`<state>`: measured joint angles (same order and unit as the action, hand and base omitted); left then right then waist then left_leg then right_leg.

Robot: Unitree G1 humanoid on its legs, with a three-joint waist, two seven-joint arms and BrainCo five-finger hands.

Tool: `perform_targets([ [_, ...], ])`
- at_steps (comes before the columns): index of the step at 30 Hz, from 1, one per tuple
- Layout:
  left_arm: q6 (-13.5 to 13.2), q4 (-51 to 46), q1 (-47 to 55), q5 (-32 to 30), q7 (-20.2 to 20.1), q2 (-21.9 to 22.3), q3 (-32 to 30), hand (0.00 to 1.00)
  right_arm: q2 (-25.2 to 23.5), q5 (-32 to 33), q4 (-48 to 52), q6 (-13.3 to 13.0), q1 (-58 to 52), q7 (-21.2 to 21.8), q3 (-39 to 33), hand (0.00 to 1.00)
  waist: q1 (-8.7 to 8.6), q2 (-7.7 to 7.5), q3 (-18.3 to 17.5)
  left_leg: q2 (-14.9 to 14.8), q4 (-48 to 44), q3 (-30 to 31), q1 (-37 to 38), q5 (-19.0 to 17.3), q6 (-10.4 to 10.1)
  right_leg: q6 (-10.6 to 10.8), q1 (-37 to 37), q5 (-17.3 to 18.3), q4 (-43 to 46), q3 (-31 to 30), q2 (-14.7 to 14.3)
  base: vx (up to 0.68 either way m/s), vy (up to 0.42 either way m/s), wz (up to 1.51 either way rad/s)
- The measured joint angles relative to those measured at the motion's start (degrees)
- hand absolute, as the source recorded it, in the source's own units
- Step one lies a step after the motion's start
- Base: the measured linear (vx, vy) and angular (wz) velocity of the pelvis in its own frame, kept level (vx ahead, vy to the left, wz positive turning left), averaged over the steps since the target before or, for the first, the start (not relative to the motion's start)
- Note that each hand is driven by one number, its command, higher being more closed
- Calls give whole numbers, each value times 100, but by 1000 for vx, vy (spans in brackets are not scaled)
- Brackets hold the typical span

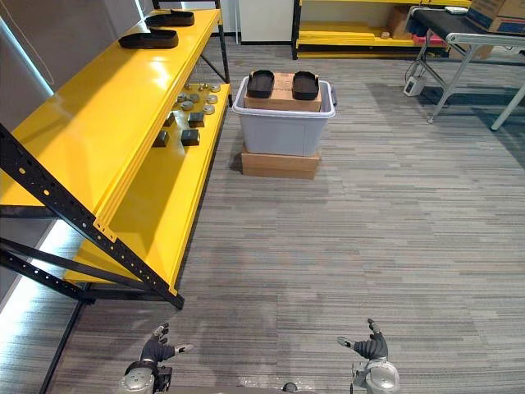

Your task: Walk over and take plastic housings, then place them on the shelf

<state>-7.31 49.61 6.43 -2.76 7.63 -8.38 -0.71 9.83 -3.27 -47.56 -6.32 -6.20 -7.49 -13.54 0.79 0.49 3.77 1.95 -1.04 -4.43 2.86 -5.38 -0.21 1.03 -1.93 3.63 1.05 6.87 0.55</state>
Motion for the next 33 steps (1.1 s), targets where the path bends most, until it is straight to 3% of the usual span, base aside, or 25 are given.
perform_targets([
  [9, 52, -465, 41, 132, 12, 3, -150, 0, -9, 104, 168, 52, 159, -20, -245, 0, 14, -8, 6, -53, -525, -235, -589, -346, 227, 42, 479, 65, 145, -222, -20, 45, 25, -13],
  [12, 58, -581, 27, 242, 15, -3, -252, 0, 23, 113, 170, 64, 369, -32, -246, 0, 3, 57, 63, -89, -1034, -439, -748, -724, 295, 296, 959, 545, 1169, -321, 48, 111, 73, -36],
  [14, 59, -640, -75, 290, 20, -14, -239, 0, 31, 174, 171, 118, 419, -34, -249, 0, -10, 89, 170, -57, -1186, -540, -624, -811, 271, 557, 1433, 808, 2455, -160, 221, 106, 94, -12],
  [15, 61, -702, -144, 328, 24, -47, -213, 0, 38, 221, 170, 150, 452, -36, -240, 0, -23, 96, 279, -11, -1162, -526, -483, -812, 273, 498, 1743, 980, 3126, 125, 384, 122, 84, -2],
  [18, 59, -751, -316, 447, 118, -119, -222, 0, 112, 275, 169, 182, 630, -89, -215, 0, -103, 124, 432, -19, -968, -450, -241, -984, 470, 393, 2255, 1232, 3214, 574, 468, 175, 42, -1],
  [20, 61, -745, -395, 497, 174, -115, -227, 0, 208, 285, 170, 182, 848, -138, -178, 0, -217, 158, 603, -93, -873, -417, -154, -1020, 420, 338, 2599, 1155, 2847, 679, 393, 202, -55, 6],
  [22, 64, -746, -478, 502, 259, -118, -232, 0, 291, 287, 179, 181, 973, -175, -175, 0, -299, 144, 776, -198, -680, -342, 69, -1083, 307, 259, 2853, 595, 1963, 697, 276, 291, -116, 19],
  [23, 65, -745, -493, 501, 263, -112, -229, 0, 308, 287, 181, 182, 941, -228, -177, 0, -303, 98, 781, -202, -642, -285, 172, -1149, 191, 171, 2910, 209, 1745, 641, 297, 434, -212, 36],
  [24, 66, -743, -501, 499, 263, -77, -223, 0, 335, 286, 224, 184, 851, -253, -186, 0, -337, 71, 768, -258, -636, -185, 289, -1253, 10, -65, 2954, -147, 2032, 655, 324, 315, -164, 38],
  [25, 65, -743, -504, 495, 263, -61, -222, 0, 345, 283, 292, 185, 800, -253, -186, 0, -342, 80, 761, -296, -667, -141, 304, -1296, -65, -192, 3031, -71, 2294, 689, 344, 499, -290, 43],
  [26, 65, -740, -521, 494, 263, -55, -227, 0, 349, 281, 444, 184, 669, -248, -190, 0, -349, 74, 757, -339, -878, -77, 280, -1367, -190, -478, 3185, 350, 2868, 734, 408, 433, -282, 32],
  [27, 66, -735, -504, 494, 261, -34, -224, 0, 352, 272, 513, 192, 640, -239, -189, 0, -345, 88, 754, -429, -1486, -55, 136, -1457, -346, -574, 3169, 732, 3225, 778, 433, 526, -340, 27],
  [28, 66, -731, -491, 494, 259, -16, -226, 0, 350, 268, 524, 192, 634, -237, -180, 0, -353, 105, 752, -496, -1980, -48, -15, -1469, -393, -579, 3083, 881, 3298, 805, 427, 465, -291, 21],
  [29, 65, -731, -472, 494, 249, 38, -229, 0, 339, 269, 522, 200, 602, -228, -166, 0, -347, 144, 757, -693, -3264, -57, -442, -1373, -635, -628, 2758, 1067, 3274, 864, 346, 376, -231, 18],
  [30, 65, -733, -442, 494, 242, 60, -229, 0, 327, 268, 522, 210, 572, -224, -149, 0, -332, 154, 752, -808, -3930, -59, -618, -1334, -698, -667, 2538, 1131, 3211, 916, 299, 468, -276, 16],
  [32, 64, -729, -352, 496, 228, 118, -223, 0, 318, 274, 516, 188, 554, -223, -112, 0, -291, 131, 772, -1301, -6014, -266, -1333, -1321, -569, -740, 1698, 1240, 2808, 961, 119, 433, -250, 5],
  [33, 66, -728, -342, 497, 228, 131, -223, 0, 328, 280, 515, 176, 562, -225, -117, 0, -281, 125, 775, -1365, -6261, -342, -1511, -1333, -499, -761, 1521, 1253, 2678, 956, 100, 462, -206, -4],
])
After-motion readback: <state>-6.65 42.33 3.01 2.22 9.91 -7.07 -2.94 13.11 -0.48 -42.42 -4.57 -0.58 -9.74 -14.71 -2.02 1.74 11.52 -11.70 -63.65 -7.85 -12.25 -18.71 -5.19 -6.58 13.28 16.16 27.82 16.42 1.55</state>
